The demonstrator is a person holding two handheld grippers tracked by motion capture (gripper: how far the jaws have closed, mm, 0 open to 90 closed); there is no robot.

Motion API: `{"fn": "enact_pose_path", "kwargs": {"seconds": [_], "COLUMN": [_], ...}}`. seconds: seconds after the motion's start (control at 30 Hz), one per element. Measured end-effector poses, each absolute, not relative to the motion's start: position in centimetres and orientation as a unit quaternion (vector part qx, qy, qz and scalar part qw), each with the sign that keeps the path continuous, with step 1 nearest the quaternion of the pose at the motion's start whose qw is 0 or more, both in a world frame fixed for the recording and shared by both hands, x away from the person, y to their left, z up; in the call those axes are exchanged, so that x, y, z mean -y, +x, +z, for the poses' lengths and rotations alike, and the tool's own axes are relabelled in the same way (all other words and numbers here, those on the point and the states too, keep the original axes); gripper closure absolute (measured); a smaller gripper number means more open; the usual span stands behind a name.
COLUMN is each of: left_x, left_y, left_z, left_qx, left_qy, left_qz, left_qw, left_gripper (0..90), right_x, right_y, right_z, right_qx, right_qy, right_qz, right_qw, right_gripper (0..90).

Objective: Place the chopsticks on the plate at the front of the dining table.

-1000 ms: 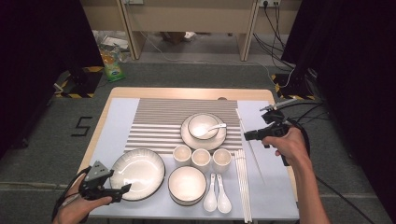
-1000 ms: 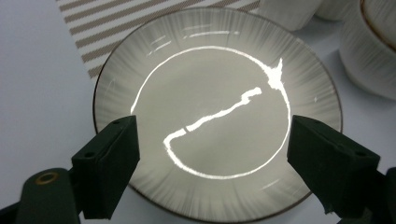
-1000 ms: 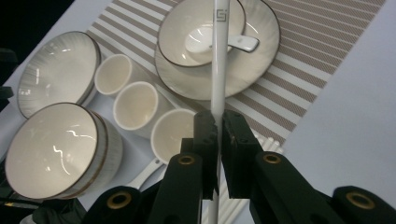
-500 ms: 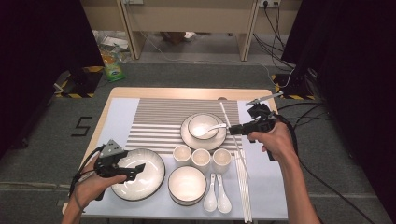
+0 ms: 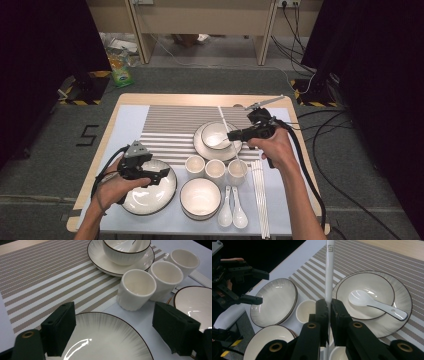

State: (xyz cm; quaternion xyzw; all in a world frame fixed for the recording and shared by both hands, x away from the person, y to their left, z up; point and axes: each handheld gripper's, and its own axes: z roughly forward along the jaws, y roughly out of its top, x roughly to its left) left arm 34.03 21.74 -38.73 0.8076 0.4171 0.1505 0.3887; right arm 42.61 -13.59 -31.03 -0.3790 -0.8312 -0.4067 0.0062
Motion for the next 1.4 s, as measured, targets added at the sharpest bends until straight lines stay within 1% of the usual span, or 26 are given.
{"fn": "enact_pose_path", "kwargs": {"seconds": [0.1, 0.2, 0.47, 0.93, 1.03, 1.1, 1.17, 1.4], "left_x": [-21.3, -20.8, -19.1, -17.3, -16.9, -16.6, -16.3, -15.7], "left_y": [34.3, 34.5, 35.5, 36.5, 36.7, 36.7, 36.8, 37.3], "left_z": [-38.5, -38.1, -37.6, -36.9, -36.6, -36.4, -36.2, -36.0], "left_qx": [-0.415, -0.411, -0.403, -0.407, -0.405, -0.398, -0.398, -0.405], "left_qy": [0.805, 0.802, 0.8, 0.796, 0.795, 0.798, 0.796, 0.789], "left_qz": [0.146, 0.155, 0.144, 0.128, 0.123, 0.121, 0.115, 0.105], "left_qw": [0.398, 0.405, 0.421, 0.429, 0.435, 0.436, 0.441, 0.45], "left_gripper": [18.5, 19.8, 21.1, 25.2, 27.4, 33.3, 35.7, 38.1], "right_x": [12.6, 11.8, 9.4, 6.1, 5.6, 5.2, 5.0, 4.3], "right_y": [42.8, 43.0, 43.2, 43.5, 43.6, 43.7, 43.7, 43.9], "right_z": [-31.0, -31.0, -30.8, -30.3, -30.1, -30.1, -30.0, -30.2], "right_qx": [0.831, 0.829, 0.83, 0.842, 0.838, 0.839, 0.838, 0.836], "right_qy": [-0.374, -0.373, -0.362, -0.339, -0.335, -0.333, -0.332, -0.333], "right_qz": [-0.412, -0.416, -0.424, -0.42, -0.431, -0.43, -0.433, -0.437], "right_qw": [0.006, 0.005, 0.004, -0.007, -0.005, -0.006, -0.005, -0.005], "right_gripper": [84.6, 84.6, 84.6, 84.6, 84.6, 84.6, 84.6, 84.6]}}
